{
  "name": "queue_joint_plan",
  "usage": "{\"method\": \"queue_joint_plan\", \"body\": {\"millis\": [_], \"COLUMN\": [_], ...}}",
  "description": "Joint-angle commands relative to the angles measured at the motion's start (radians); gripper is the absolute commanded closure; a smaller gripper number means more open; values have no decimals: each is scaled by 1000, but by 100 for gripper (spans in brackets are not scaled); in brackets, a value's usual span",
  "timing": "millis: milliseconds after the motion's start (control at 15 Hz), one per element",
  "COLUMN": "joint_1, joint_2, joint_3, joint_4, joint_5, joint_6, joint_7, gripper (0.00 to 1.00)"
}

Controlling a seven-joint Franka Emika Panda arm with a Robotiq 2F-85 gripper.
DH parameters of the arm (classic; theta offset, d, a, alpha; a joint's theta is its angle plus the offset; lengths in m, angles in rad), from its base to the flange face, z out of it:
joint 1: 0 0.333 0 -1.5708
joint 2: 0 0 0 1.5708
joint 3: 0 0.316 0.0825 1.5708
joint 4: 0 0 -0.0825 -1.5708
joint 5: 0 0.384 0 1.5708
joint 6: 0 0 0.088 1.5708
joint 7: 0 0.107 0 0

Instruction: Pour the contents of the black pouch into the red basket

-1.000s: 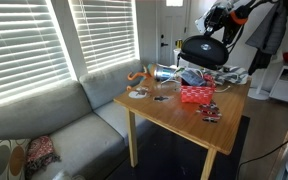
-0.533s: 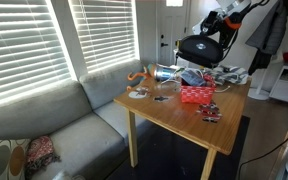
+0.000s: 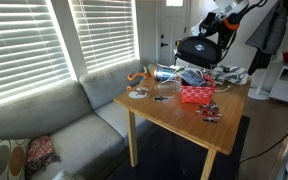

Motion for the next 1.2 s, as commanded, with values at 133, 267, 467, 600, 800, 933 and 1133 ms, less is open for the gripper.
{"method": "queue_joint_plan", "body": {"millis": [133, 267, 467, 600, 800, 933, 1133], "joint_1": [-19, -19, -29, -34, -37, -33, -29], "joint_2": [67, 95, 155, 190, 211, 200, 159], "joint_3": [38, 46, 48, 48, 49, 49, 53], "joint_4": [7, 9, 29, 35, 35, 32, 27], "joint_5": [21, 18, 29, 34, 17, 5, -12], "joint_6": [-9, 2, -11, -16, 7, 39, 73], "joint_7": [14, 21, 33, 47, 61, 57, 40], "gripper": [99, 99, 99, 99, 92, 67, 55]}}
